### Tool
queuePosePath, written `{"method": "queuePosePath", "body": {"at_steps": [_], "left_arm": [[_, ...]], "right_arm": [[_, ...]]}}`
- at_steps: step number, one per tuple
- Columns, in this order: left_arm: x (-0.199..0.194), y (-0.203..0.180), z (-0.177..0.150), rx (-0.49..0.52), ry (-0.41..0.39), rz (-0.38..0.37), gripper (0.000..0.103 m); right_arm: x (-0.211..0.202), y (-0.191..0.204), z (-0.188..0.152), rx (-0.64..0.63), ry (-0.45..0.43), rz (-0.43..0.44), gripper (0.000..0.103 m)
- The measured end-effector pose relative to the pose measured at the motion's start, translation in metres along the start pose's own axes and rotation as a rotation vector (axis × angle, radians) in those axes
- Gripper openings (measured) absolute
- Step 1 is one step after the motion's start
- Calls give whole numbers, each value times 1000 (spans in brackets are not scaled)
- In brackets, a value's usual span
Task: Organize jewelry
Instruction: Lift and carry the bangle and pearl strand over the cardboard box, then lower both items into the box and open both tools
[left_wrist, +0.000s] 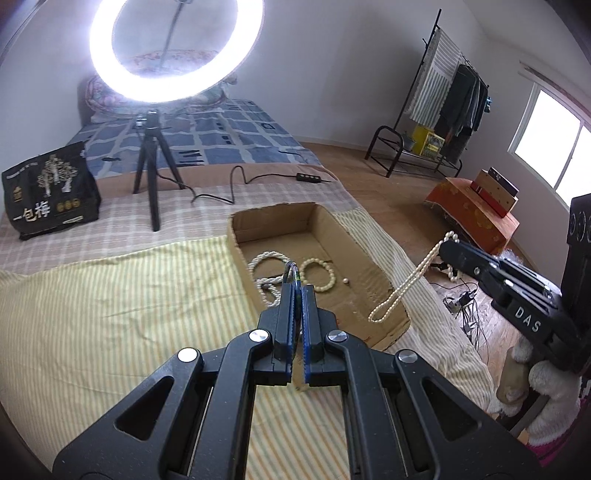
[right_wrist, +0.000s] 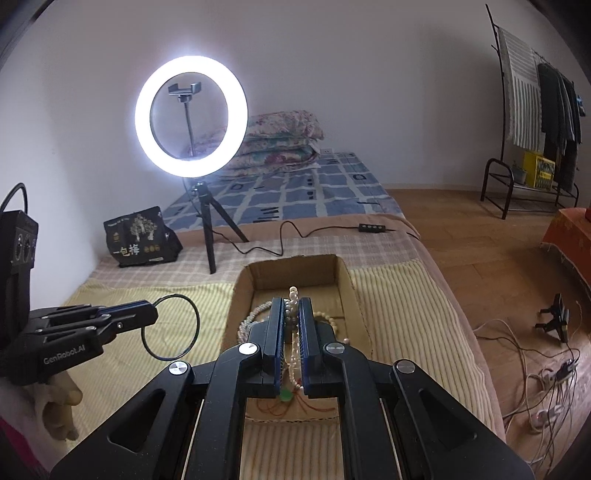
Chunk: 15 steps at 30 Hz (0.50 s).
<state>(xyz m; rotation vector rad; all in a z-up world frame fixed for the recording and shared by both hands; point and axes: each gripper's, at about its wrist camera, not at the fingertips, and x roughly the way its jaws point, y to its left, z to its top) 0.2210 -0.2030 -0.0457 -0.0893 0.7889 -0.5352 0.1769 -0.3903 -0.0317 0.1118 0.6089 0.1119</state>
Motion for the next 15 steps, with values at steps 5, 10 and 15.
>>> {"method": "queuePosePath", "body": {"at_steps": [5,10,15], "left_arm": [[18,-10,3,13,17,0,1],[34,-15,8,15,23,3,1],[49,-15,16,12,24,7,1]], "right_arm": [[12,-13,-8,17,26,-4,6],[21,-23,-16,35,57,3,6],[29,-29,-23,44,86,7,6]]}}
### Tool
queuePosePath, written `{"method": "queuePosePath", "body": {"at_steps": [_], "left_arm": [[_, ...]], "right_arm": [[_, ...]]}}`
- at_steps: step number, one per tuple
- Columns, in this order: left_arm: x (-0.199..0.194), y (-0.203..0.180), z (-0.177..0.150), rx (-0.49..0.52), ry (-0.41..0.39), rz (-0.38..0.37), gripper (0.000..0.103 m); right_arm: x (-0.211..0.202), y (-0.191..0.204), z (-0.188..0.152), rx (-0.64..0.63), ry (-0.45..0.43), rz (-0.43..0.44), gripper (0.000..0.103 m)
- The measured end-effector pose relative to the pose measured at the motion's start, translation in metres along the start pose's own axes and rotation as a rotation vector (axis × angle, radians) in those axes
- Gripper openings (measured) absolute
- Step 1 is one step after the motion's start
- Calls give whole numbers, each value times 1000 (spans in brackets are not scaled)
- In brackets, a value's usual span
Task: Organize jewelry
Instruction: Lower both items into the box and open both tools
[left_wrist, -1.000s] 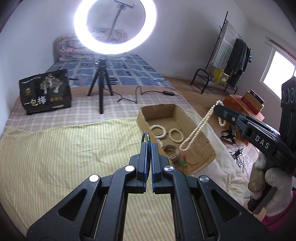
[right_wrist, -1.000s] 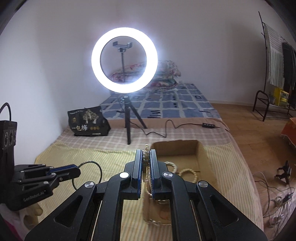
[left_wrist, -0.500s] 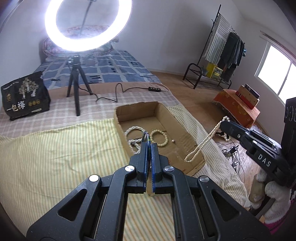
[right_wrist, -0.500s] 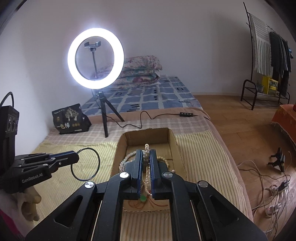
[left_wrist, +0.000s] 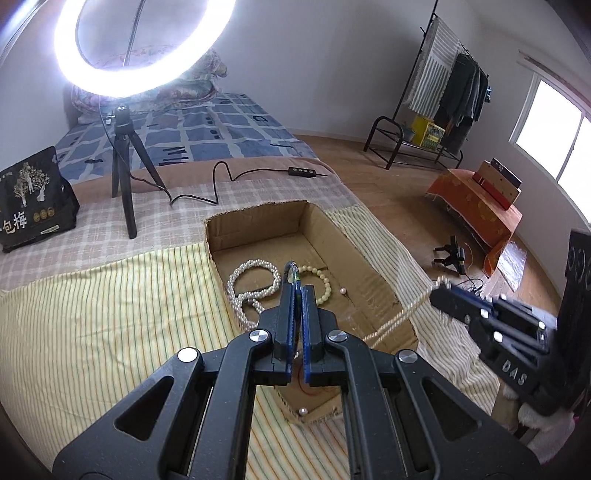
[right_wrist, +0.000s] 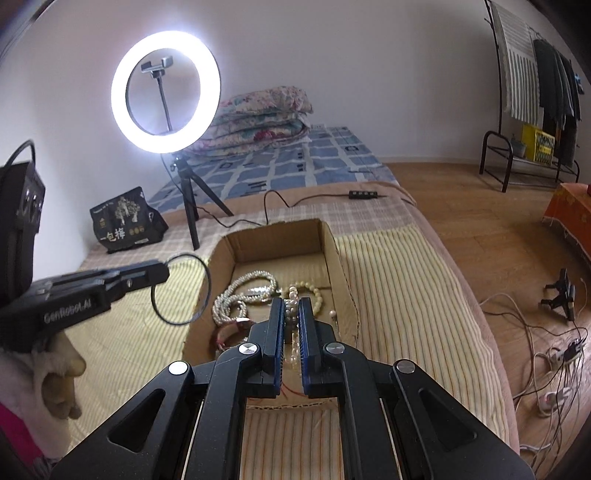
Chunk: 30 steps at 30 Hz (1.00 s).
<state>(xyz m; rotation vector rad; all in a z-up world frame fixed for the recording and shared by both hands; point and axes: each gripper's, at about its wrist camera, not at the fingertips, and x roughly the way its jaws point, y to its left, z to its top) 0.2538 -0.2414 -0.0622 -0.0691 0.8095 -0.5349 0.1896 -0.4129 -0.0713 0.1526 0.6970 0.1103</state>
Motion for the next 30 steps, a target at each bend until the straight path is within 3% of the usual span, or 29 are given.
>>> {"method": "queuePosePath", "body": {"at_steps": [21,22,24,26,28,30], "left_arm": [[56,-3,15,-67,36,-32,1],[56,-3,15,-62,37,-23,1],[57,-4,15,-52,36,-9,2],[56,-5,15,-50,36,-2,8],[54,-5,15,-47,30,3,24],[51,-5,15,-43,21,12,29]], "right_arm": [[30,-10,-19,10,111,19,7],[30,-9,-19,6,111,16,10],[30,-9,-19,1,112,11,39],[30,-7,-20,-1,108,5,55],[29,-5,-20,-13,105,-6,60],[29,-3,-20,-30,110,-19,64]]}}
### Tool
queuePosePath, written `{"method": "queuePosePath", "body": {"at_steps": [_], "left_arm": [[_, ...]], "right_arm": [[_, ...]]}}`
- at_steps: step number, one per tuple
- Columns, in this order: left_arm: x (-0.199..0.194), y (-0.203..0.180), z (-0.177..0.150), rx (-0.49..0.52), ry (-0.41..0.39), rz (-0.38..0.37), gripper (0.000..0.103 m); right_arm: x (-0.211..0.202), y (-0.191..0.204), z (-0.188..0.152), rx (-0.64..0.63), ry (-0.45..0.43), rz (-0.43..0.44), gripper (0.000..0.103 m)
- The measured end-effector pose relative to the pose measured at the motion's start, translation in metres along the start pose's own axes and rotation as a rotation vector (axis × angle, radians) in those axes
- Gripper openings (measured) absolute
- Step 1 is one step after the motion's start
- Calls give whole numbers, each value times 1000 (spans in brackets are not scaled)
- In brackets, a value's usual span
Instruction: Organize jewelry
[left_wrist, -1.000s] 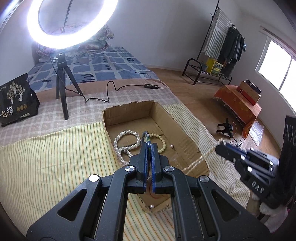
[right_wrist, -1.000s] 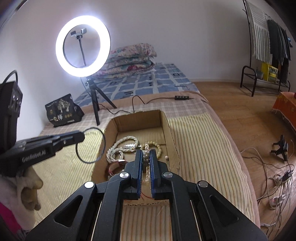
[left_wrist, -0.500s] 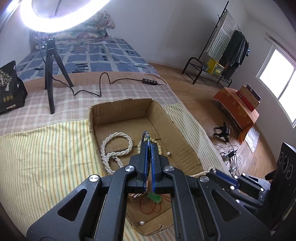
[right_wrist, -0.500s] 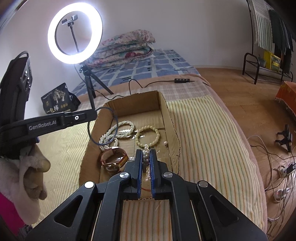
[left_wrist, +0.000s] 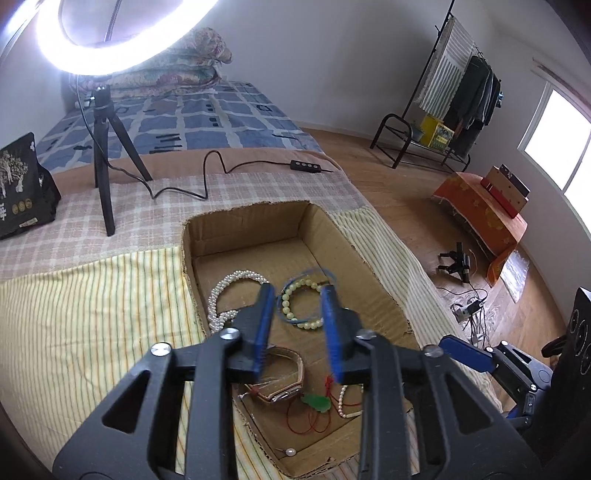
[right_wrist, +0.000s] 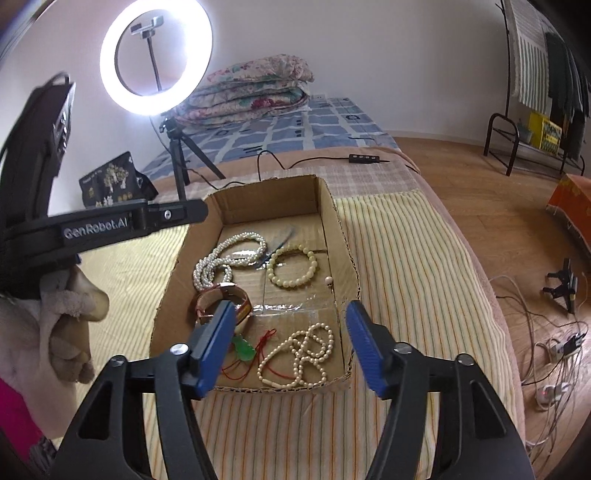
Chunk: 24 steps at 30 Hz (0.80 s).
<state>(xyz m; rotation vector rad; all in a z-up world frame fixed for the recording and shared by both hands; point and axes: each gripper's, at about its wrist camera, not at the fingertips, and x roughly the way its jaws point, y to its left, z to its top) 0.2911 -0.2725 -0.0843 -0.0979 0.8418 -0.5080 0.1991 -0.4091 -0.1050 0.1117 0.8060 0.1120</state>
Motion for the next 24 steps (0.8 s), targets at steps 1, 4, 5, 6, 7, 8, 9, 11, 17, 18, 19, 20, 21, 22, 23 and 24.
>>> {"method": "queuePosePath", "body": {"at_steps": [1,4,5,6,7,8,9,11,17,18,19,20,21,22,23,24], "left_arm": [[-2,0,0,0,-2,1,29],[-7,1,1,3,-10,7,34],[-8,1,1,5,-13,9,35],[-10,1,1,9,-17,11,36],[-12,1,1,12,-19,11,37],[-14,1,1,14,-22,12,37],[-16,1,1,14,-24,12,37],[-22,2,2,15,-31,11,37],[-38,3,3,22,-51,20,37],[-42,3,3,26,-57,23,38],[-45,4,3,30,-62,25,41],[-49,4,3,35,-69,27,42],[-53,4,2,40,-76,30,42],[-58,4,2,46,-81,32,42],[-61,4,2,49,-84,34,42],[-66,5,2,53,-89,37,42]], "right_arm": [[0,1,0,-4,0,-6,64],[0,3,0,-8,9,-15,67],[0,3,0,-10,10,-22,68],[-1,4,0,-12,9,-29,69],[-2,5,1,-15,8,-32,69],[-2,6,1,-17,7,-33,69],[-4,7,1,-19,6,-35,69],[-7,10,2,-25,3,-38,69],[-15,18,3,-43,-6,-49,69],[-17,19,3,-45,-8,-51,69],[-19,21,4,-47,-11,-55,69],[-21,21,4,-49,-13,-56,69],[-23,23,5,-52,-16,-57,69],[-25,24,5,-54,-19,-59,69],[-28,26,5,-58,-23,-61,69],[-29,27,6,-60,-25,-63,69]]}}
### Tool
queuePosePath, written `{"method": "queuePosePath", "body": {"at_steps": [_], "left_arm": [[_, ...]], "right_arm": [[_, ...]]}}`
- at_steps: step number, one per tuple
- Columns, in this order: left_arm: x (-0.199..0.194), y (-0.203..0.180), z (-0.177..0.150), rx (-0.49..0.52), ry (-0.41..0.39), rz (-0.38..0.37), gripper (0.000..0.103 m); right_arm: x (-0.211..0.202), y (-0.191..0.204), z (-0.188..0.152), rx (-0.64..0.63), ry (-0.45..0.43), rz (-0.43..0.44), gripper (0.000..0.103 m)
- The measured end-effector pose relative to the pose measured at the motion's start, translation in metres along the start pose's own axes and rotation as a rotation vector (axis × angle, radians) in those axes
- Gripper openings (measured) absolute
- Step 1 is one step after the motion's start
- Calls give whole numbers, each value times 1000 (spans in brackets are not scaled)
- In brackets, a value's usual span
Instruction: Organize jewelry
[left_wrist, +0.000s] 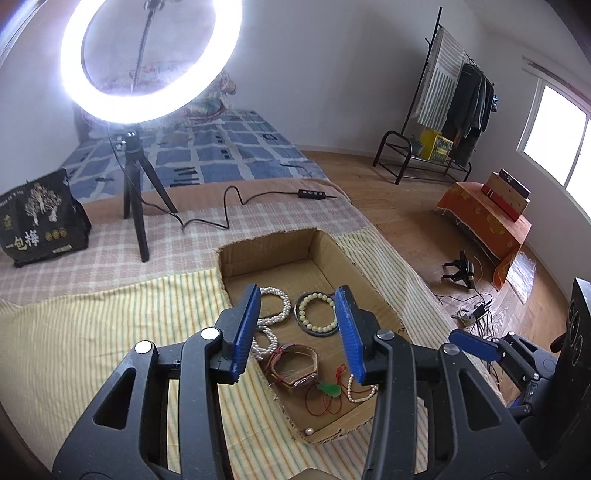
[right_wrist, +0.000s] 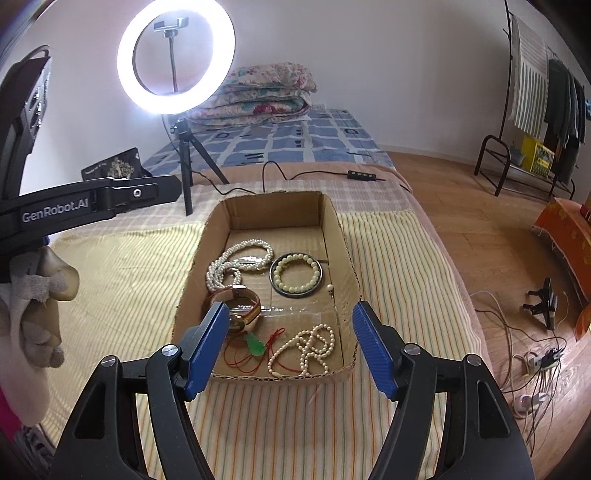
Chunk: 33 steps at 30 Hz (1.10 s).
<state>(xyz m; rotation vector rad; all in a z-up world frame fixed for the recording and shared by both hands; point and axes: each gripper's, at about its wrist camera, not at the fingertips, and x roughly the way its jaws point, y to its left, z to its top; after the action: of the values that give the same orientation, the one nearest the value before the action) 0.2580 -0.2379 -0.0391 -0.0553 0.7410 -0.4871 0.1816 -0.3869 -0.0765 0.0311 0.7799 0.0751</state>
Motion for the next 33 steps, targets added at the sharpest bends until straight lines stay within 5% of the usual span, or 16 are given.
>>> {"method": "queuePosePath", "body": {"at_steps": [7,13,17,28,33], "left_arm": [[-32,7,1,10,-36,17,44],[-61,12,-1,24,-78,32,57],[-81,19,-3,24,-95,36,63],[-145,33,-12,32,-194,93,96],[-166,38,-23,47,-218,133,99]], "right_arm": [[-16,11,5,-14,-25,-18,69],[-35,25,10,-37,-55,-42,69],[-49,34,13,-51,-90,-67,80],[-87,56,20,-50,-178,-135,81],[-101,68,19,-58,-216,-180,82]]}}
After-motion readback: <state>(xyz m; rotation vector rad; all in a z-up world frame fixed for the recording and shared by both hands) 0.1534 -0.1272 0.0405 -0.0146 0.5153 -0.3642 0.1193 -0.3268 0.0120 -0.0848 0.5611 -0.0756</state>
